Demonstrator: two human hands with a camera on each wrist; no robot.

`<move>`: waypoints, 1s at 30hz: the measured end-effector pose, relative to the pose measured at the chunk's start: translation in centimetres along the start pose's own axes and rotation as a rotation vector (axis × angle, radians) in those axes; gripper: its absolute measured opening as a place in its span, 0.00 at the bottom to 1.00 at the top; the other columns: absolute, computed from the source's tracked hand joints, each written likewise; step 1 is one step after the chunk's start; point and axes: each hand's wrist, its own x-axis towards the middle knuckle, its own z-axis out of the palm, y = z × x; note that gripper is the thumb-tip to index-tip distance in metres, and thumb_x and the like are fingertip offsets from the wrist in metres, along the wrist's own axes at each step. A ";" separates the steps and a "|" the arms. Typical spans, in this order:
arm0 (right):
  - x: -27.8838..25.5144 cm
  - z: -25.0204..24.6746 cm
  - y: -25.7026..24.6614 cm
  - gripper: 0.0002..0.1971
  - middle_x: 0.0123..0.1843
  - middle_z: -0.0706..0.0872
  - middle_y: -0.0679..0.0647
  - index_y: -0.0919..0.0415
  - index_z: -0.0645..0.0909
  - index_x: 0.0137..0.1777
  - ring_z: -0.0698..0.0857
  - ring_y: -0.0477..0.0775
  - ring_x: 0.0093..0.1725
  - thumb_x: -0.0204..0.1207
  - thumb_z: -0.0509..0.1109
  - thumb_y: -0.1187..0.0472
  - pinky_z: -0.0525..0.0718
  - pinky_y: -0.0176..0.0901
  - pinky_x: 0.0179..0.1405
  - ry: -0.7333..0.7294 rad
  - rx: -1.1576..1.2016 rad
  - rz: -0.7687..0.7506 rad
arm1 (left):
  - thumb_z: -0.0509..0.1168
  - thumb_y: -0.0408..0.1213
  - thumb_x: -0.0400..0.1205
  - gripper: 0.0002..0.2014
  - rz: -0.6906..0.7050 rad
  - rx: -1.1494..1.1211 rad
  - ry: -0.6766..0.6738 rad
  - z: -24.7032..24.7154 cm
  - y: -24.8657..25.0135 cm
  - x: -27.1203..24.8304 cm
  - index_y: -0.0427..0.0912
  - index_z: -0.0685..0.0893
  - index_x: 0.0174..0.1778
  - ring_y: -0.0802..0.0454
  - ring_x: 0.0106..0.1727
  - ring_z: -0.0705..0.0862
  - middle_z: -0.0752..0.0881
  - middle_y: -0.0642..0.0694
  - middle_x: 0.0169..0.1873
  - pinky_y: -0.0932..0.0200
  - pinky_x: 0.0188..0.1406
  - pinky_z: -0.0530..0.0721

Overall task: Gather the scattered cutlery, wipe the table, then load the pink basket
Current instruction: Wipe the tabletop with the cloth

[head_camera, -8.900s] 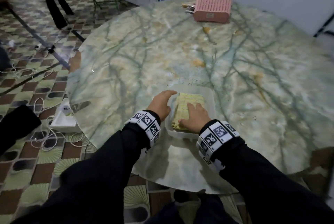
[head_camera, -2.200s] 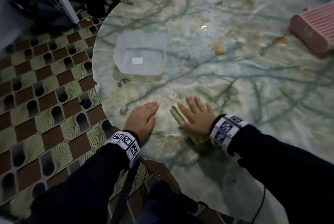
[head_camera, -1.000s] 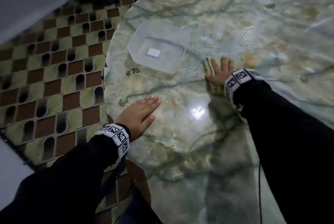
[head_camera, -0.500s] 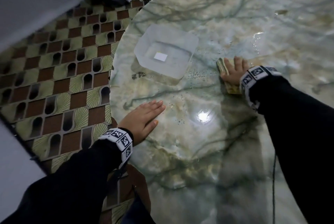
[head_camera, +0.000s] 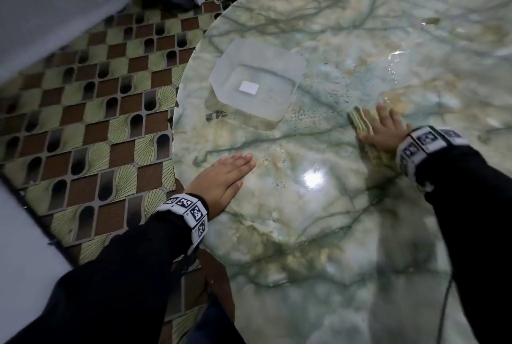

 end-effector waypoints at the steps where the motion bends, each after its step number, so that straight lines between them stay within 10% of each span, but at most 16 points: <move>1: 1.5 0.4 -1.3 0.32 0.84 0.48 0.64 0.55 0.44 0.83 0.50 0.66 0.82 0.84 0.46 0.42 0.54 0.63 0.80 0.084 -0.031 0.032 | 0.41 0.49 0.81 0.29 0.003 0.002 -0.008 0.0 -0.1 0.0 0.45 0.62 0.79 0.60 0.78 0.54 0.59 0.54 0.78 0.67 0.76 0.43; 3: 2.0 2.1 -5.0 0.28 0.73 0.72 0.73 0.64 0.60 0.77 0.69 0.71 0.74 0.86 0.39 0.46 0.78 0.63 0.65 0.278 -0.052 0.005 | 0.40 0.50 0.81 0.30 0.009 0.000 -0.021 0.0 -0.1 0.1 0.44 0.62 0.79 0.59 0.78 0.54 0.60 0.52 0.78 0.67 0.77 0.43; 7: -6.6 6.3 -14.0 0.32 0.84 0.33 0.53 0.46 0.36 0.82 0.36 0.59 0.83 0.83 0.44 0.41 0.42 0.64 0.78 0.108 -0.246 -0.428 | 0.42 0.49 0.81 0.30 0.023 -0.017 0.011 0.0 0.0 0.2 0.41 0.65 0.78 0.54 0.79 0.59 0.65 0.46 0.78 0.63 0.77 0.49; 10: -16.5 10.5 -13.7 0.29 0.85 0.47 0.53 0.46 0.46 0.82 0.50 0.57 0.83 0.82 0.41 0.41 0.48 0.64 0.77 -0.078 -0.221 -0.723 | 0.41 0.50 0.81 0.31 0.023 -0.017 0.006 0.0 0.0 0.1 0.41 0.66 0.78 0.51 0.80 0.61 0.65 0.45 0.78 0.61 0.78 0.50; 12: -19.0 11.6 -10.1 0.34 0.82 0.63 0.54 0.51 0.56 0.79 0.68 0.58 0.77 0.76 0.40 0.37 0.63 0.60 0.72 -0.087 -0.164 -0.603 | 0.41 0.51 0.80 0.32 0.028 -0.020 0.004 0.0 -0.1 0.1 0.40 0.67 0.77 0.49 0.80 0.61 0.66 0.44 0.78 0.61 0.77 0.50; 15: -16.7 10.3 -3.5 0.41 0.80 0.27 0.49 0.49 0.27 0.79 0.38 0.54 0.82 0.70 0.26 0.28 0.49 0.62 0.79 -0.057 -0.139 -0.289 | 0.40 0.53 0.79 0.33 0.027 -0.002 -0.005 0.0 0.1 0.1 0.41 0.66 0.78 0.48 0.80 0.60 0.65 0.44 0.78 0.60 0.77 0.49; 18: -12.6 7.0 -0.7 0.33 0.83 0.31 0.52 0.46 0.35 0.82 0.35 0.58 0.83 0.83 0.48 0.42 0.44 0.61 0.80 -0.066 0.152 0.085 | 0.37 0.55 0.79 0.36 0.039 0.039 -0.015 -0.1 0.3 0.0 0.39 0.65 0.78 0.47 0.81 0.59 0.64 0.42 0.79 0.58 0.77 0.48; 25: -17.5 11.5 -16.1 0.33 0.84 0.32 0.53 0.45 0.35 0.82 0.37 0.59 0.83 0.83 0.46 0.41 0.42 0.65 0.78 0.065 -0.053 -0.250 | 0.35 0.53 0.80 0.36 0.018 0.077 -0.019 -0.3 1.1 -1.1 0.34 0.62 0.79 0.44 0.81 0.58 0.62 0.38 0.79 0.54 0.79 0.51; 28: -24.5 15.8 -15.2 0.33 0.81 0.63 0.51 0.47 0.51 0.81 0.69 0.56 0.77 0.76 0.49 0.40 0.74 0.66 0.67 0.154 -0.140 -0.474 | 0.39 0.48 0.82 0.32 -0.032 0.050 -0.013 -0.2 2.4 -1.9 0.35 0.59 0.80 0.46 0.82 0.56 0.58 0.39 0.80 0.56 0.80 0.49; 30: -25.9 17.8 -10.5 0.35 0.80 0.65 0.50 0.47 0.48 0.83 0.77 0.57 0.71 0.76 0.45 0.38 0.81 0.61 0.55 0.264 -0.125 -0.432 | 0.39 0.47 0.81 0.32 -0.040 0.007 -0.015 0.3 4.3 -3.1 0.35 0.56 0.80 0.48 0.82 0.54 0.56 0.40 0.81 0.58 0.80 0.47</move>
